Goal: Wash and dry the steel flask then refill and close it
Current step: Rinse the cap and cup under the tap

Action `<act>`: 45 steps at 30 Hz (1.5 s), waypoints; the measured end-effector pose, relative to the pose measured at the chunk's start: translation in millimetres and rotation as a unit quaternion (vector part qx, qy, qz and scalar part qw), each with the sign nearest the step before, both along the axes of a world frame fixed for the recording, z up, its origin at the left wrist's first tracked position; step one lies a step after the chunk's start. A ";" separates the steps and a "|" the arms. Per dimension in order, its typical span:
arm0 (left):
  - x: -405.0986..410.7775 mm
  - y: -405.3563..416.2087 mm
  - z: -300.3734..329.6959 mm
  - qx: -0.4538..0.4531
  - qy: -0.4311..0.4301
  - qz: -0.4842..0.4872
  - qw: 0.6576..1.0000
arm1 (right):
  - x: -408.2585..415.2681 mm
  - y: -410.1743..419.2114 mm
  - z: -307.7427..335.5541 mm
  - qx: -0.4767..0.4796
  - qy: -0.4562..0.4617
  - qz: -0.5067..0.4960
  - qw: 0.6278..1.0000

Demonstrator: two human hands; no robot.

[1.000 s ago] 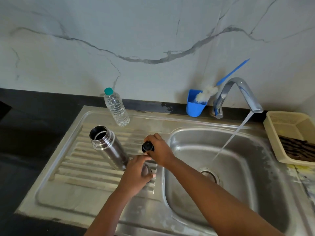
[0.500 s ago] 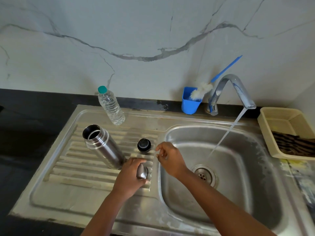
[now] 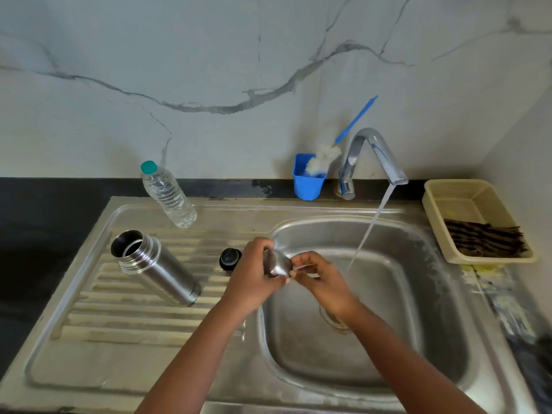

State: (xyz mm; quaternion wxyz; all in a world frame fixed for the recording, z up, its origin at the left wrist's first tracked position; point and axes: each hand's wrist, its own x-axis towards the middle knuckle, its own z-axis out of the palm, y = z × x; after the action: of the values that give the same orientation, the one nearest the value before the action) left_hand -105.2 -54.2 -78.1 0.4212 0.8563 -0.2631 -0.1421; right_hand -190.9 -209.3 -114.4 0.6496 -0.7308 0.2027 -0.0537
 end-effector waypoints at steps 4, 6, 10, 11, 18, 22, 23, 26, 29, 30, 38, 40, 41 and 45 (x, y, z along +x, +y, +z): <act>6.4 -63.6 9.2 -0.026 0.054 -0.012 0.998 | -13.7 -42.7 17.1 0.077 0.017 -0.078 0.994; 6.9 -95.1 12.0 -0.032 0.091 -0.020 0.995 | -20.7 -60.0 22.6 0.138 0.019 -0.133 0.981; 2.1 -149.8 12.8 -0.041 0.175 -0.037 0.983 | -32.9 -87.2 27.5 0.216 0.006 -0.212 0.953; 0.3 -161.7 13.6 -0.041 0.190 -0.037 0.980 | -35.6 -93.1 28.1 0.222 0.005 -0.224 0.949; -9.2 -207.5 21.6 -0.045 0.197 -0.074 0.977 | -41.7 -126.4 32.8 0.302 0.012 -0.286 0.910; -13.1 -206.1 23.7 -0.109 0.298 -0.108 0.942 | -33.6 -141.5 55.1 0.306 0.042 -0.289 0.906; -14.1 -205.8 22.6 -0.130 0.337 -0.100 0.927 | -31.6 -142.6 61.3 0.286 0.045 -0.280 0.915; -15.3 -212.2 17.4 -0.175 0.435 -0.011 0.883 | -25.6 -139.6 64.5 0.160 0.011 -0.244 0.957; -13.4 -222.1 24.6 -0.165 0.474 0.088 0.861 | -26.9 -134.7 45.6 -0.096 -0.020 -0.167 0.981; -13.4 -224.2 27.3 -0.145 0.463 0.093 0.870 | -27.0 -132.6 38.9 -0.142 -0.021 -0.153 0.978; -18.4 -223.9 17.9 -0.068 0.184 -0.005 0.981 | -12.5 -135.0 62.4 0.287 0.052 -0.288 0.912; -18.6 -221.8 15.5 -0.085 0.261 0.011 0.962 | -4.9 -139.5 68.6 0.232 0.087 -0.270 0.931; -18.1 -221.9 14.0 -0.114 0.344 0.043 0.931 | -1.2 -137.4 71.8 0.173 0.081 -0.255 0.948; -9.5 -224.0 13.8 -0.204 0.551 0.137 0.798 | -3.0 -122.0 66.6 -0.334 0.043 -0.077 0.938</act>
State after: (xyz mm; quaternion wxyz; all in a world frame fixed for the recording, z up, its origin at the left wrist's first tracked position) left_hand -114.7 -278.2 -64.3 0.6747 0.5552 0.1101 -0.4737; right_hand -193.9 -331.4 -47.9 0.3528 -0.8894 0.2565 -0.1369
